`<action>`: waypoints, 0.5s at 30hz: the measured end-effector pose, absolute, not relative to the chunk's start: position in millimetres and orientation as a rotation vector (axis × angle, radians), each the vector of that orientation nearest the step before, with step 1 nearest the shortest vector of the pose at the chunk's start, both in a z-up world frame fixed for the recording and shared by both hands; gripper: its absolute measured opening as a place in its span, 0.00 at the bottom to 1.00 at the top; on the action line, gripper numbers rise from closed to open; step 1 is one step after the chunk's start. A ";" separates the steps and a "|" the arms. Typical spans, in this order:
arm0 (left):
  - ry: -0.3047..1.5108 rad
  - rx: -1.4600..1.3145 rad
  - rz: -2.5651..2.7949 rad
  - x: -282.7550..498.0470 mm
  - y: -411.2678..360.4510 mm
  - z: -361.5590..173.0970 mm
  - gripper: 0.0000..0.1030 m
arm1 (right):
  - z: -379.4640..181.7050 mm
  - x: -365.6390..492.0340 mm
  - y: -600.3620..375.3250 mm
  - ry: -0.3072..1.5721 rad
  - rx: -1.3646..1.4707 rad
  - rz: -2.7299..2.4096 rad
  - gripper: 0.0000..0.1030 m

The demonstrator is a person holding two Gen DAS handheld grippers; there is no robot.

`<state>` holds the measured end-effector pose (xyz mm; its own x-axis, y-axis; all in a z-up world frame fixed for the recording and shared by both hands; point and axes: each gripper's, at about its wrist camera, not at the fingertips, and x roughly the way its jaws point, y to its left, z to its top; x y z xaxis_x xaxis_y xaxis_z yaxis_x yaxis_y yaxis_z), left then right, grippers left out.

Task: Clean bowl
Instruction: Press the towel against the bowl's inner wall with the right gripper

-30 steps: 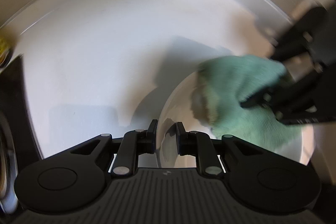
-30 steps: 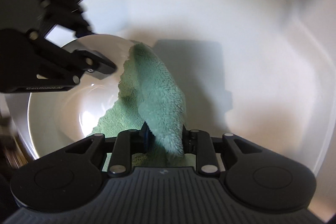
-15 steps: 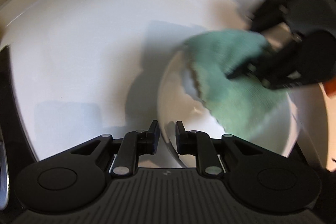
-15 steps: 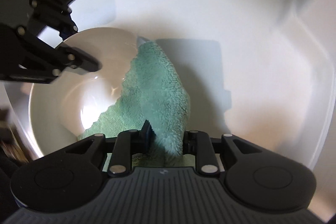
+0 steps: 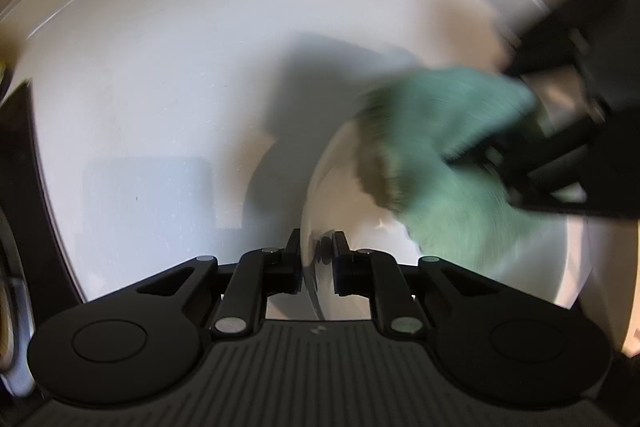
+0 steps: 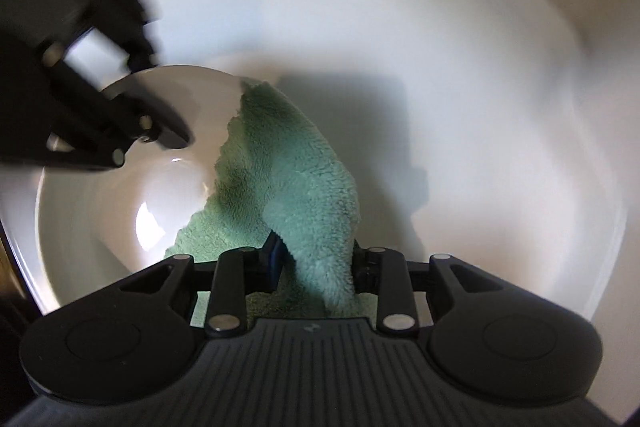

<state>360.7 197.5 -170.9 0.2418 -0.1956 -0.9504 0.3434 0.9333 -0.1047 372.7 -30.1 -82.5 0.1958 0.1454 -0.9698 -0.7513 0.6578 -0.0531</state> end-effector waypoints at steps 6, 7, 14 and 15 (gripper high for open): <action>1.259 0.084 -0.338 351.9 203.9 -167.4 0.13 | -87.1 368.4 -56.8 1.326 -0.360 0.601 0.24; 1.259 0.085 -0.337 350.4 204.0 -166.7 0.13 | -87.4 370.2 -55.0 1.321 -0.381 0.614 0.24; 1.309 0.101 -0.390 354.6 197.1 -161.3 0.15 | -81.1 373.8 -41.7 1.231 -0.657 0.788 0.22; 1.317 0.101 -0.396 362.0 204.5 -164.0 0.15 | -79.4 376.6 -41.0 1.219 -0.694 0.819 0.22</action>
<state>362.0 204.5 -164.0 0.1955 -0.2254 -0.9545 0.3384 0.9290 -0.1500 376.6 -41.0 -79.4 0.1386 0.1654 -0.9764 -0.8412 0.5400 -0.0280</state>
